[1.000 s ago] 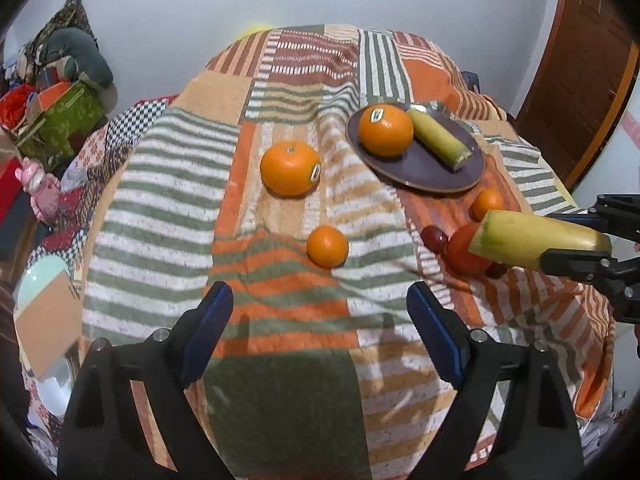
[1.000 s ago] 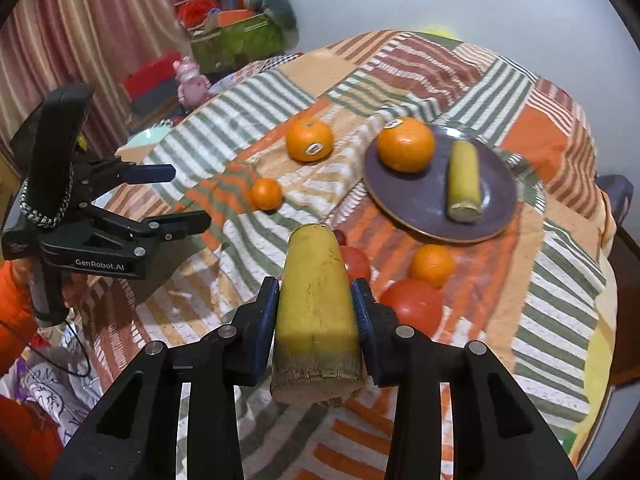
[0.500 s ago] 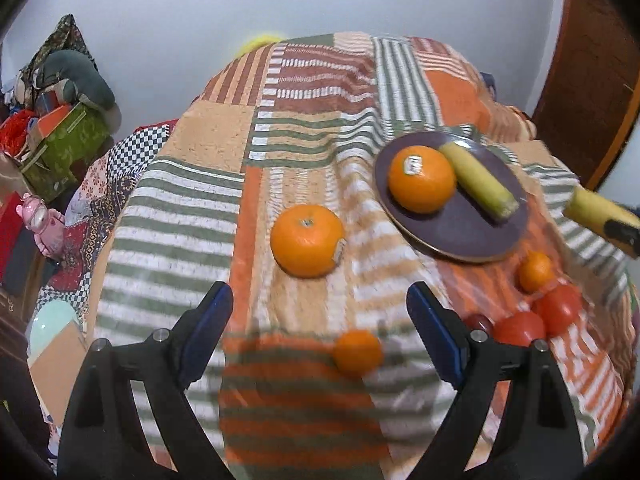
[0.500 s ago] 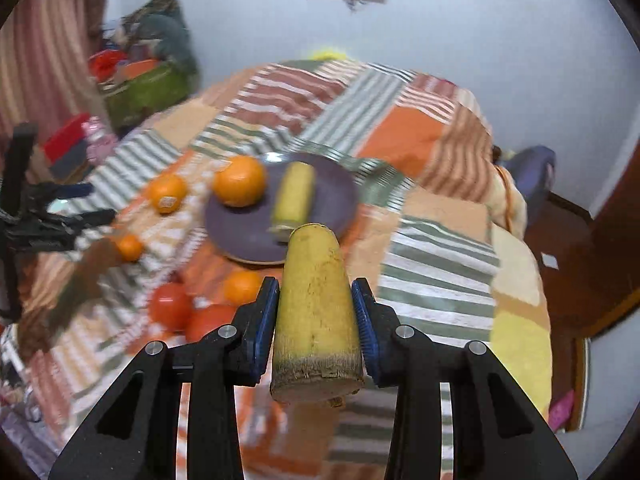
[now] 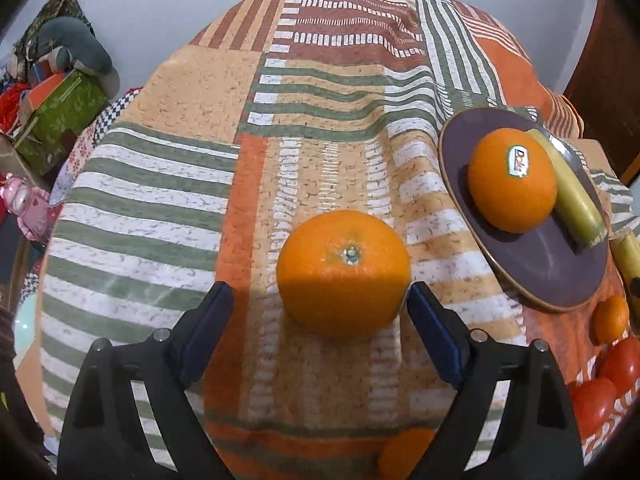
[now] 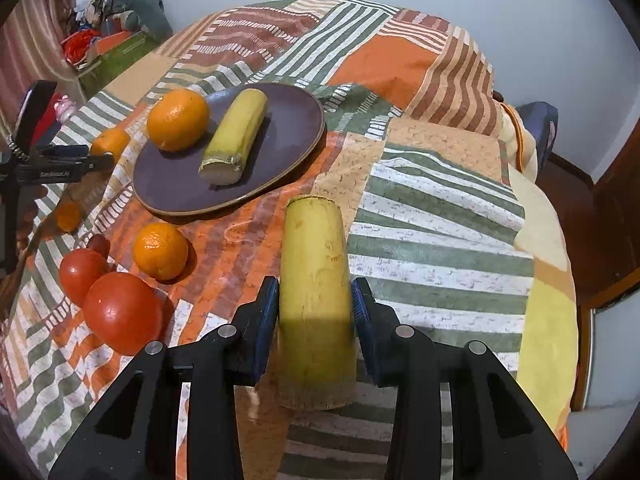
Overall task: Organize fruits
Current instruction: 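Grasp the orange beside the plate with the left gripper, then place the orange on the plate with the left gripper while the right gripper places the cylinder beside the other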
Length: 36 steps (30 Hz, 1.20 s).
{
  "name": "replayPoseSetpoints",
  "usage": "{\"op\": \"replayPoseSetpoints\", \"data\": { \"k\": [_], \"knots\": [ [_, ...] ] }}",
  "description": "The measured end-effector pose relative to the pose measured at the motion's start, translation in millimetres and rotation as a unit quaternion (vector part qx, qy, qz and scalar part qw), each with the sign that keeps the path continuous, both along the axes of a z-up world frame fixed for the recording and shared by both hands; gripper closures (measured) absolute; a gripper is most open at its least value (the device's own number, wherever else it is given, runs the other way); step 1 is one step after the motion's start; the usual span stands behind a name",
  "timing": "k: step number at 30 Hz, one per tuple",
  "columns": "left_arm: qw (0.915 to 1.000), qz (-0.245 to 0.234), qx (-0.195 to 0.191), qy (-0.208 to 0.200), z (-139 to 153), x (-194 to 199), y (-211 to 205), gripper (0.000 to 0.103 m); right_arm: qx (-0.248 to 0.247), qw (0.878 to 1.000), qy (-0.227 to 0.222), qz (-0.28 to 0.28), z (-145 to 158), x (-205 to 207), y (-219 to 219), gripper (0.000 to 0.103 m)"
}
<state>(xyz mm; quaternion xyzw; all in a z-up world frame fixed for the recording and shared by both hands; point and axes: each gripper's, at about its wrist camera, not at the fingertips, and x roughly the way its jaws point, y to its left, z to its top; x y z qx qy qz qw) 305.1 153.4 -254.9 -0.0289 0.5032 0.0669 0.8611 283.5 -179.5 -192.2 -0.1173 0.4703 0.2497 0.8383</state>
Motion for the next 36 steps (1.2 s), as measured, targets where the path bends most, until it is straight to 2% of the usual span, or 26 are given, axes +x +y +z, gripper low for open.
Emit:
{"op": "replayPoseSetpoints", "data": {
  "k": [1, 3, 5, 8, 14, 16, 20, 27, 36],
  "knots": [
    [1.0, -0.001, 0.0, 0.002, -1, 1, -1, 0.014, 0.001, 1.0, 0.002, 0.0, 0, 1, 0, 0.069],
    [1.0, -0.008, 0.0, 0.004, -4, 4, -3, 0.026, 0.002, 1.0, 0.009, 0.001, -1, 5, 1, 0.069],
    [0.9998, -0.016, -0.006, 0.008, -6, 8, -6, 0.032, 0.0, 1.0, 0.013, 0.004, -2, 7, 2, 0.069],
    [0.9997, -0.022, 0.003, 0.005, -3, 8, -10, 0.037, -0.006, 1.0, 0.021, 0.003, -7, 13, 6, 0.069],
    [0.9994, -0.026, -0.021, -0.002, 10, -4, -6, 0.038, 0.007, 1.0, 0.024, -0.009, -11, 21, 7, 0.069],
    [0.9993, -0.032, -0.017, -0.012, 20, -11, -11, 0.038, 0.007, 1.0, 0.017, -0.013, -9, 20, 7, 0.069],
    [0.9981, -0.05, -0.009, -0.035, 43, -21, -24, 0.038, 0.027, 0.999, 0.0, -0.02, 6, 16, 4, 0.069],
    [0.9933, -0.089, -0.034, -0.065, 75, -23, -61, 0.038, 0.052, 0.998, -0.031, -0.024, 36, 20, 6, 0.069],
    [0.9875, -0.133, -0.047, -0.07, 80, -12, -107, 0.038, 0.081, 0.995, -0.047, -0.027, 46, 39, 22, 0.069]
  ]
}}
